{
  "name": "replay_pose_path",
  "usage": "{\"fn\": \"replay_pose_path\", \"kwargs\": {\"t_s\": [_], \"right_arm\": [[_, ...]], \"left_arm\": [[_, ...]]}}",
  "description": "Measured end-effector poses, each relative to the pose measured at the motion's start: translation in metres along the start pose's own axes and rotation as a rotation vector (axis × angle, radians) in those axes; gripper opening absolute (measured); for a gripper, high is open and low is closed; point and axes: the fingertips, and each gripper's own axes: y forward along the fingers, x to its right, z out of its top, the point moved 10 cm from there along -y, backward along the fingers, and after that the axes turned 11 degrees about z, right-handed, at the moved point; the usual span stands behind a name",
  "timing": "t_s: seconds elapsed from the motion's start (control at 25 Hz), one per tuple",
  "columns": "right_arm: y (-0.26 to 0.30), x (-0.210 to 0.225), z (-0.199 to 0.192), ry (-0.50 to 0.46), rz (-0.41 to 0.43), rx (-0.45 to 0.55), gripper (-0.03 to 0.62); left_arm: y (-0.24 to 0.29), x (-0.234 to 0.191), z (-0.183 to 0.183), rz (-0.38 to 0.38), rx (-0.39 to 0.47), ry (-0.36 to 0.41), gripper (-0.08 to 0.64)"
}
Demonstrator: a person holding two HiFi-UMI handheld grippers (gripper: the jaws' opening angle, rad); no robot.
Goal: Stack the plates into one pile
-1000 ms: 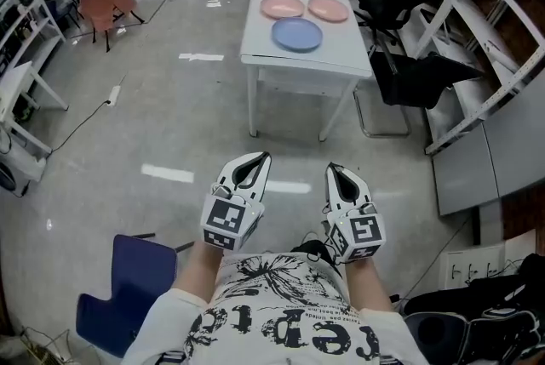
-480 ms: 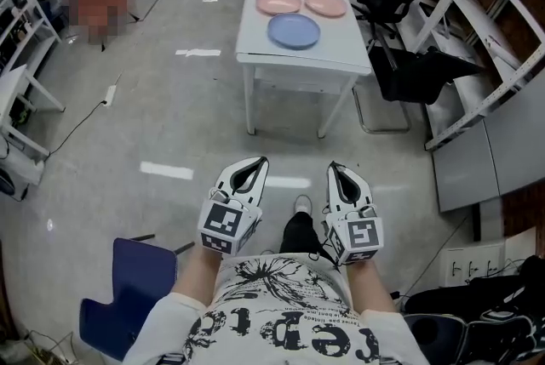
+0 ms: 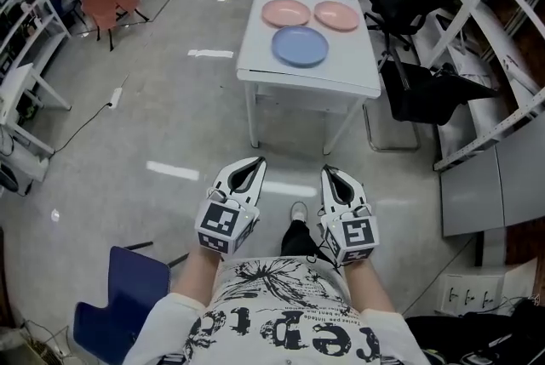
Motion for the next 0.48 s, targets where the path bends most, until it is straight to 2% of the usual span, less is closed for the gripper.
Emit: {"fn": "replay_pose_path", "kwargs": {"t_s": [0.48], "right_arm": [[0.099, 0.198, 0.036, -0.010, 0.058, 0.023, 0.006]], "left_arm": [[0.199, 0.000, 0.045, 0.076, -0.018, -0.018, 0.011]]}}
